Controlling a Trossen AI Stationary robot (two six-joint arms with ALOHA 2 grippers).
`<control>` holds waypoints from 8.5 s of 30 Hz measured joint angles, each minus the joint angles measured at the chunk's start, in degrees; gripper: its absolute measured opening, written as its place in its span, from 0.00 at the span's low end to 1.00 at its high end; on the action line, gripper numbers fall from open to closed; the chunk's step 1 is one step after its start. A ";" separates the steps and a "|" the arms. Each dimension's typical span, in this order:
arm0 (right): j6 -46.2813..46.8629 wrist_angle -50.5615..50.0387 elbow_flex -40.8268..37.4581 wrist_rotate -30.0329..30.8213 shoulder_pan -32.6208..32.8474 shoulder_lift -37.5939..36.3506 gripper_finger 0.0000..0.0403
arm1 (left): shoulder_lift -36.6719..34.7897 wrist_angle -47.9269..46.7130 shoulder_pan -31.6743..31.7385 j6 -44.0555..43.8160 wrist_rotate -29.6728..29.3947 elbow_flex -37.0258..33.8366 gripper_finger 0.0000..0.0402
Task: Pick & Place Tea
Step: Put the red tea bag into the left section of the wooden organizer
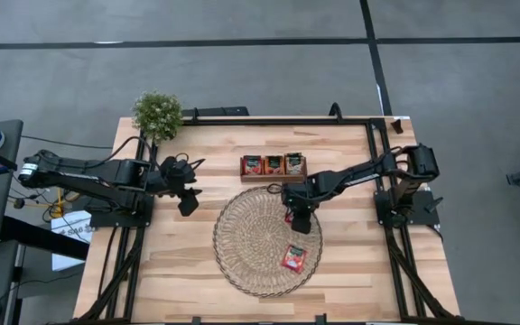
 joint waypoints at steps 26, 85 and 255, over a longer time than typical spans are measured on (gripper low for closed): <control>-5.05 -2.18 4.92 15.10 5.56 -10.16 0.01 | 5.79 30.46 -0.02 0.10 15.02 -0.04 0.47; -30.60 3.18 23.39 34.76 10.36 -7.56 0.00 | 25.68 47.45 3.15 -17.69 12.45 12.10 0.47; -0.04 -23.44 22.10 34.66 12.98 -7.80 0.27 | 46.05 60.39 23.04 51.77 -3.04 5.22 0.22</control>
